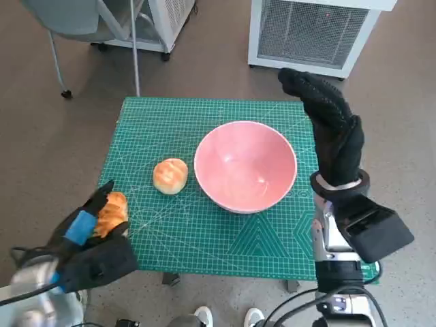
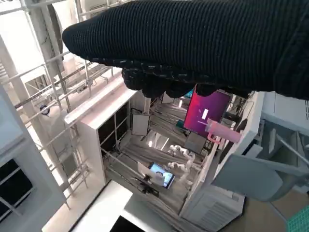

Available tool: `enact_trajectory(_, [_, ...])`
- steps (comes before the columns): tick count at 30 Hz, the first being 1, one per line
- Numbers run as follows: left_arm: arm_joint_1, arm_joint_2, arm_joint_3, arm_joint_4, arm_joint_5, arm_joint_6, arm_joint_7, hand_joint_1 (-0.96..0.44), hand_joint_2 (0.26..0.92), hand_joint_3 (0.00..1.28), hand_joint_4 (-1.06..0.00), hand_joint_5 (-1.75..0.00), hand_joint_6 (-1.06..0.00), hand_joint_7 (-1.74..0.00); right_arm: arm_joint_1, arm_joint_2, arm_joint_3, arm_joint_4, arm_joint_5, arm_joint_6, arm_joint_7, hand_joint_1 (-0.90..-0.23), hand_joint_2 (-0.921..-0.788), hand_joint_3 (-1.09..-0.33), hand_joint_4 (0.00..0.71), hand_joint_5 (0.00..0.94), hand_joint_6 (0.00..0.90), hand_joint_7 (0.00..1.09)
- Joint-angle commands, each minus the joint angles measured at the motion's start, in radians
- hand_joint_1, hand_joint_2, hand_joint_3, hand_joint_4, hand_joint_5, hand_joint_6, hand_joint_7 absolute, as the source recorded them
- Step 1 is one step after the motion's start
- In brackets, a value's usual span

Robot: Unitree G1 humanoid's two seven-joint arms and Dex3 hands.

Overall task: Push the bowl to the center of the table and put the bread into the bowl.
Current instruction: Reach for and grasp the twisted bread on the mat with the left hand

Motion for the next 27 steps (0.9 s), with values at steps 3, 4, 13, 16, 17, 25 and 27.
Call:
enact_trajectory(3, [-0.043,-0.067,-0.018,0.073,-0.044,0.050,0.044,-0.41,0.859,0.04,-0.40,-0.66,-0.29,-0.10,0.015,0.004,-0.002,0.003,0.017,0.019,-0.002,-0.659,-0.921,-0.843,0.276,0.001,-0.001,0.65])
enact_trajectory(4, [-0.044,-0.071,-0.013,0.084,-0.061,0.042,0.058,-0.37,0.851,0.03,-0.41,-0.70,-0.30,-0.11,0.016,0.004,-0.002,0.001,0.018,0.020,-0.001,-0.660,-0.921,-0.842,0.276,0.001,-0.001,0.65])
enact_trajectory(13, [-0.046,-0.039,-0.023,0.199,-0.137,-0.056,0.164,0.34,0.718,0.39,-0.70,-1.24,-0.44,-0.49,0.019,0.004,-0.001,-0.005,0.038,0.027,0.007,-0.663,-0.921,-0.828,0.273,0.000,-0.001,0.65])
enact_trajectory(16, [-0.049,-0.026,-0.030,0.246,-0.159,-0.106,0.208,0.19,0.644,0.58,-0.65,-1.32,-0.50,-0.98,0.021,0.003,0.000,-0.009,0.043,0.030,0.007,-0.663,-0.921,-0.824,0.273,0.000,-0.001,0.65])
enact_trajectory(17, [-0.050,-0.022,-0.031,0.258,-0.166,-0.120,0.221,0.12,0.617,0.64,-0.63,-1.34,-0.54,-1.12,0.022,0.003,0.001,-0.010,0.044,0.031,0.007,-0.662,-0.921,-0.823,0.273,0.000,-0.001,0.65])
enact_trajectory(25, [-0.071,-0.008,-0.048,0.372,-0.210,-0.232,0.339,0.01,0.508,0.86,-0.65,-1.54,-0.58,-1.23,0.022,0.004,0.000,-0.008,0.038,0.030,0.002,-0.657,-0.921,-0.821,0.273,0.000,-0.001,0.65])
enact_trajectory(27, [-0.075,-0.009,-0.050,0.390,-0.216,-0.250,0.365,0.01,0.530,0.82,-0.66,-1.51,-0.58,-1.23,0.023,0.004,0.001,-0.010,0.036,0.030,0.000,-0.657,-0.921,-0.821,0.273,0.000,-0.001,0.65])
